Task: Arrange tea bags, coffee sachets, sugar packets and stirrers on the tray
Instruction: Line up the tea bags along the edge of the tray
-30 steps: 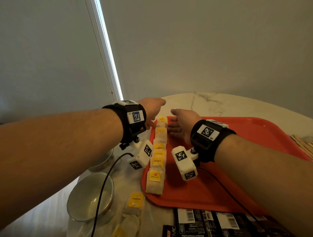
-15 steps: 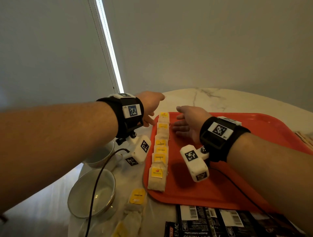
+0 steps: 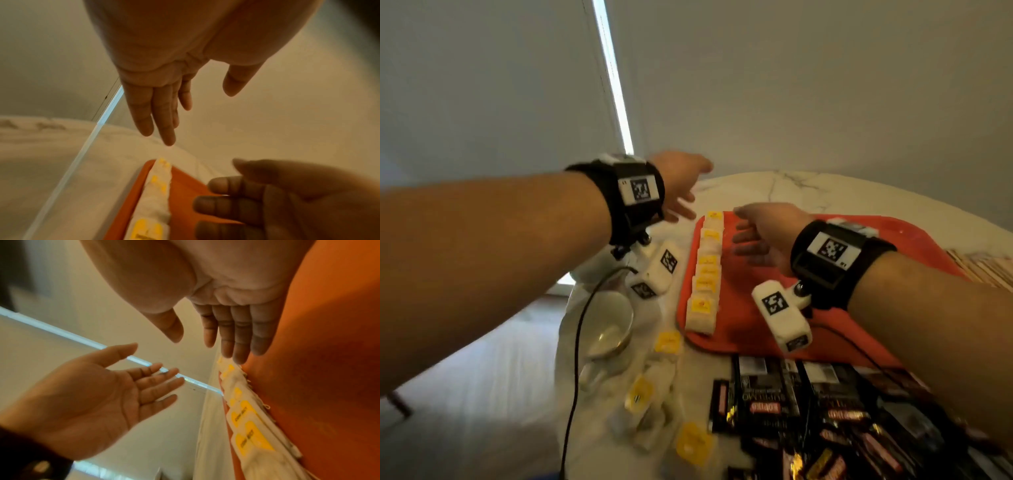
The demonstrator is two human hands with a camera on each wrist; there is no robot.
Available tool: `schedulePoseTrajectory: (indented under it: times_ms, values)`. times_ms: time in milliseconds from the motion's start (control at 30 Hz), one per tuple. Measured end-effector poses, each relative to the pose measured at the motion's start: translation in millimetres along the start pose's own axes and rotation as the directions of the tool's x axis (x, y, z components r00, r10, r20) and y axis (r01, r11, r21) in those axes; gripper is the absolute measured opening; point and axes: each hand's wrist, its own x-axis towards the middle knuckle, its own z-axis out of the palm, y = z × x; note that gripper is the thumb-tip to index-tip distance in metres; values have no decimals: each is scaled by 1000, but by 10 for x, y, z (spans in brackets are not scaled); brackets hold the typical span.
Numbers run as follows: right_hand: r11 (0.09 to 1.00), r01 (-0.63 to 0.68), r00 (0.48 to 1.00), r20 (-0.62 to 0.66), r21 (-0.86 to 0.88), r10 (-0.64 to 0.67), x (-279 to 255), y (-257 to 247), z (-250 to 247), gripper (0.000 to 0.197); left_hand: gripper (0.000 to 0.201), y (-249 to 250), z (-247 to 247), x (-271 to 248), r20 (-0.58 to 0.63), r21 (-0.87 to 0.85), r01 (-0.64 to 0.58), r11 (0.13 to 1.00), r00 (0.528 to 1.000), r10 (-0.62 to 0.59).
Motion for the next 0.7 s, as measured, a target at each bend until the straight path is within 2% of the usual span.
schedulePoseTrajectory:
  times_ms: [133,200,267,367,433,467,533,600,700]
  values:
    - [947,175,980,141,-269,-142,-497,-51,22,20,30,39,-217,-817,-88,-63,-209,976,975,203]
    - [861,292,948,245,-417,-203,-797,-36,101,19,21,-86,-290,-1323,-73,-82,-296,952,954,291]
    - [712,388,913,348,-586,-211,-1059,48,216,14,16,-355,-319,-1797,-7,-75,-321,944,947,322]
    - [415,492,869,463,-765,-176,-1308,200,420,19,14,-929,-297,-2328,108,99,-236,967,968,225]
    - [228,531,847,499,-816,-183,-1376,269,559,44,14,-1314,-256,-2518,139,244,-138,960,985,107]
    - [174,532,845,504,-829,-181,-1389,286,625,54,16,-1486,-241,-2551,134,289,-91,953,990,54]
    - [124,513,856,495,-849,-150,-1385,312,738,63,21,-1761,-225,-2534,97,304,-4,953,995,-27]
    - [61,479,876,473,-875,-93,-1367,314,822,59,26,-1897,-223,-2441,57,255,53,966,996,-70]
    - [-58,455,889,457,-888,-17,-1363,326,898,49,28,-1881,-202,-2332,64,154,111,982,990,-122]
